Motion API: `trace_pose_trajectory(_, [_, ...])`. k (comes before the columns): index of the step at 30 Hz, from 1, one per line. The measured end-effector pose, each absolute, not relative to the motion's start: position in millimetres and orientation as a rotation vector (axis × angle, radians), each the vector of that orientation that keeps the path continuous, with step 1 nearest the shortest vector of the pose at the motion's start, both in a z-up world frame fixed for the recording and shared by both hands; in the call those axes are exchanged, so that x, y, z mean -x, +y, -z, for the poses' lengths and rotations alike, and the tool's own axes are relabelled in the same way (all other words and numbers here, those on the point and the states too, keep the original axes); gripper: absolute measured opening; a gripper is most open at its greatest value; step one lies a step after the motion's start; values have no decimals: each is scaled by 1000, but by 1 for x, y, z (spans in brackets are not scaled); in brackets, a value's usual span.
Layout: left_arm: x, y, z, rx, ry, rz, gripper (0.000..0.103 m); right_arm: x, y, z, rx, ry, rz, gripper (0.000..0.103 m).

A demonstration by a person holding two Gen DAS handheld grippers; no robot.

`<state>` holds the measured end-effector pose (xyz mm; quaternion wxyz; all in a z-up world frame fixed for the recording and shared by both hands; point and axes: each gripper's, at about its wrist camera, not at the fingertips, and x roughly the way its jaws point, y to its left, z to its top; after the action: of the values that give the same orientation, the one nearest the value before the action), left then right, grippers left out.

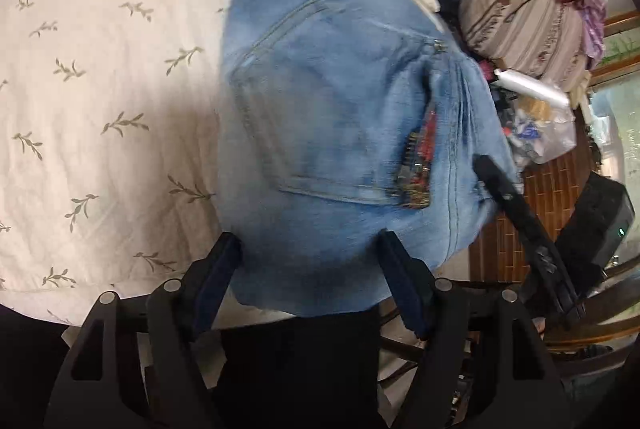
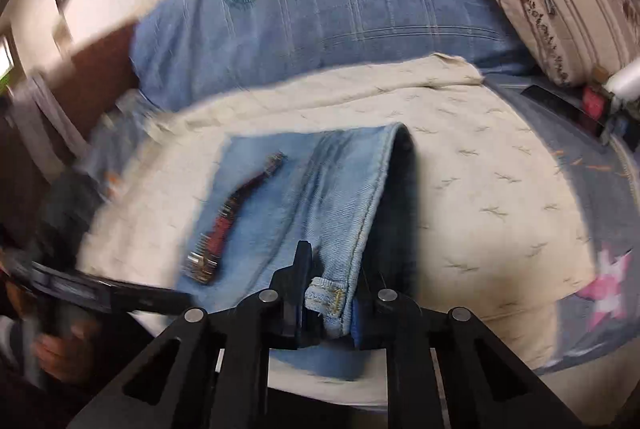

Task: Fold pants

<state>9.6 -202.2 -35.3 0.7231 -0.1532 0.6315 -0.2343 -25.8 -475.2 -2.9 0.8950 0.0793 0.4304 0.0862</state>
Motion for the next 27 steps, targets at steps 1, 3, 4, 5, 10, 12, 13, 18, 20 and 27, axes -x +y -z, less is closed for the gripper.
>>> trace_pose_trajectory(1, [-10, -205, 43, 317, 1398, 507, 74, 22, -475, 20, -162, 936, -168, 23])
trace_pose_trajectory(3, [-7, -207, 52, 304, 1405, 511, 76, 24, -476, 31, -180, 929, -147, 26])
trace_pose_trajectory(4, [-6, -205, 52, 315, 1402, 512, 76, 25, -479, 27, -204, 923, -135, 34])
trace_pose_trajectory(5, [-6, -203, 50, 320, 1408, 516, 76, 26, -482, 24, -228, 920, -138, 39])
trace_pose_trajectory(10, [-12, -183, 14, 342, 1323, 585, 69, 42, -512, -8, -415, 844, -153, 48])
trace_pose_trajectory(12, [-24, -177, -11, 343, 1218, 558, 69, 40, -521, -26, -446, 770, -136, 51])
trace_pose_trajectory(13, [-31, -177, -19, 336, 1185, 546, 69, 34, -519, -31, -440, 749, -139, 51])
trace_pose_trajectory(18, [-79, -205, -28, 302, 1134, 449, 69, -14, -486, -45, -354, 747, -199, 51])
trace_pose_trajectory(20, [-92, -212, -25, 298, 1131, 421, 69, -26, -476, -47, -320, 742, -213, 51])
trace_pose_trajectory(27, [-114, -226, 12, 253, 1186, 336, 71, -60, -477, -4, -254, 850, -159, 52])
